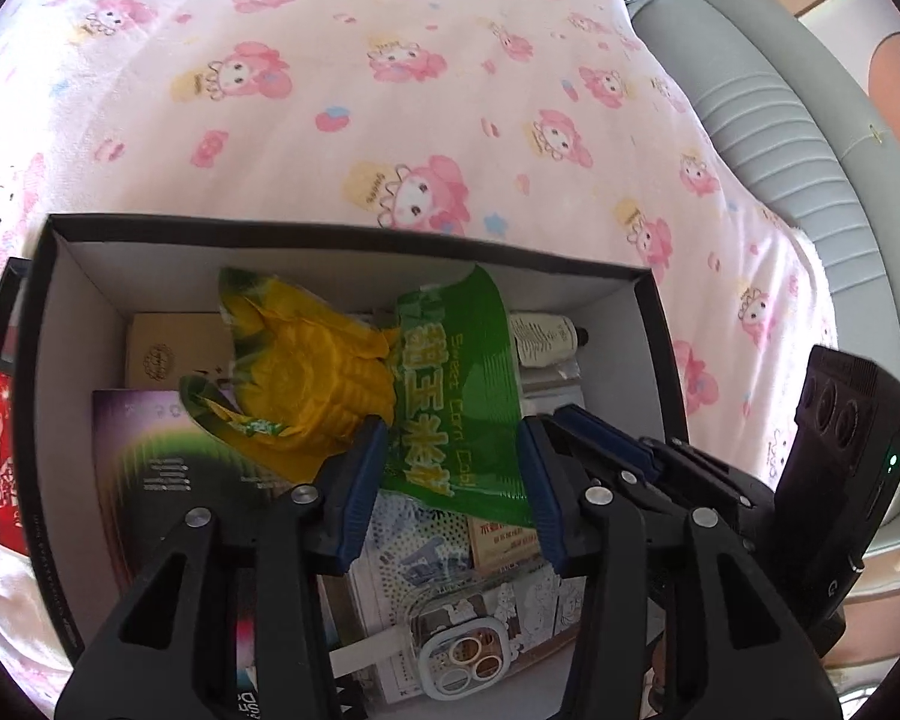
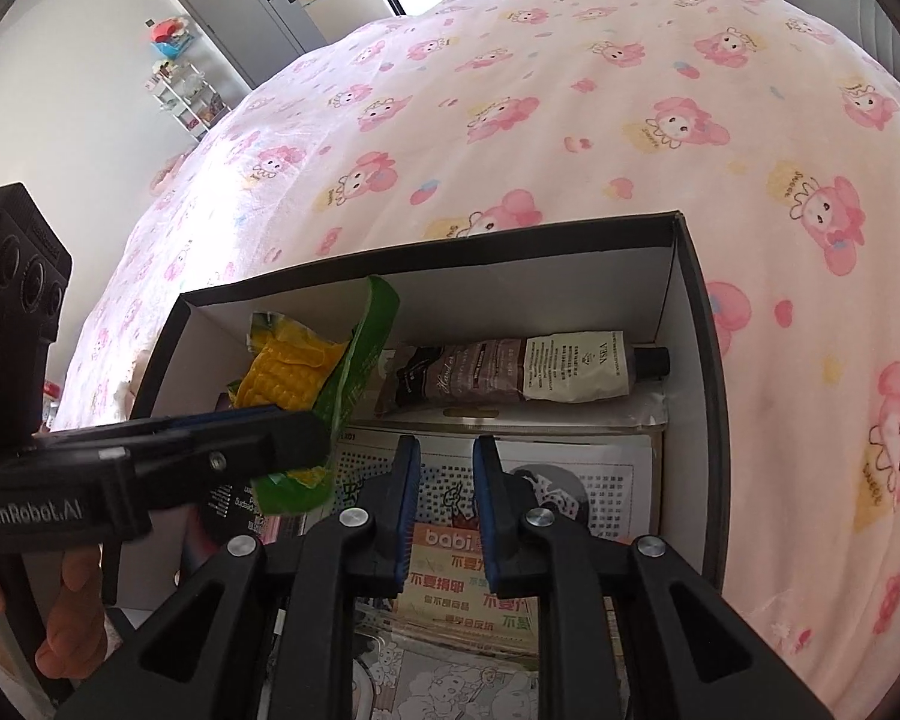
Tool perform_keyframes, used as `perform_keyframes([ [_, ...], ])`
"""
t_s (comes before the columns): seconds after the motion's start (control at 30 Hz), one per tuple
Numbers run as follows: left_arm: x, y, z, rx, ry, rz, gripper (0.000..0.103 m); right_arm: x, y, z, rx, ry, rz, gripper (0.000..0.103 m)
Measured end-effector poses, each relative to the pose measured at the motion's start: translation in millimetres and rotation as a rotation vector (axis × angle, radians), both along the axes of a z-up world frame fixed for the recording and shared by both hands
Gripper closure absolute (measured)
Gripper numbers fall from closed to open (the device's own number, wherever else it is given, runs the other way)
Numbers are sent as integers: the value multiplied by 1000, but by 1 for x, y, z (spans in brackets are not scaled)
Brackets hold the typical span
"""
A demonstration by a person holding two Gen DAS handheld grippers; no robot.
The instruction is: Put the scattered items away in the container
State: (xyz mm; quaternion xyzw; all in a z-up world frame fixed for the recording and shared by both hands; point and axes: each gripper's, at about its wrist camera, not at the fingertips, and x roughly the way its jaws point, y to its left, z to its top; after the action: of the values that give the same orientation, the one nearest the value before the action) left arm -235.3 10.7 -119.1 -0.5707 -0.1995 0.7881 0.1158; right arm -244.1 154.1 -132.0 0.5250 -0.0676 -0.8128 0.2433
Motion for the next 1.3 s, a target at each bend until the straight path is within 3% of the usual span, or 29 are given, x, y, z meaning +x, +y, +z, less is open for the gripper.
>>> perform_keyframes([
  [0.17, 4, -10, 3, 17, 1, 23, 58, 8, 0, 22, -86, 88, 8, 88],
  [0.33, -4, -25, 8, 47, 33, 86, 56, 5, -16, 23, -171, 42, 77, 87],
  [0.47, -3, -39, 9, 2, 7, 116, 53, 10, -28, 26, -143, 80, 108, 87],
  [0.57, -3, -55, 7, 7, -10, 173, 53, 5, -29, 28, -106, 80, 70, 87],
  [0.7, 0, -63, 5, -182, -19, 218, 53, -12, -20, 35, -14, 69, 2, 87],
  [0.9, -9, -59, -2, -79, -22, 172, 51, -30, -38, 34, 183, 143, 39, 87],
  [0.97, -11, -55, -8, -51, -37, 135, 38, -31, -34, 24, 120, 96, 52, 87],
  [1.13, -23, -45, -38, 32, -185, 139, 36, -34, -32, -7, -60, -83, 96, 87],
  [1.2, -26, -46, -44, 69, -209, 157, 35, -30, -35, -9, -107, -94, 123, 87],
  [1.3, -23, -47, -41, 69, -200, 175, 37, -27, -43, -8, -86, -57, 137, 87],
])
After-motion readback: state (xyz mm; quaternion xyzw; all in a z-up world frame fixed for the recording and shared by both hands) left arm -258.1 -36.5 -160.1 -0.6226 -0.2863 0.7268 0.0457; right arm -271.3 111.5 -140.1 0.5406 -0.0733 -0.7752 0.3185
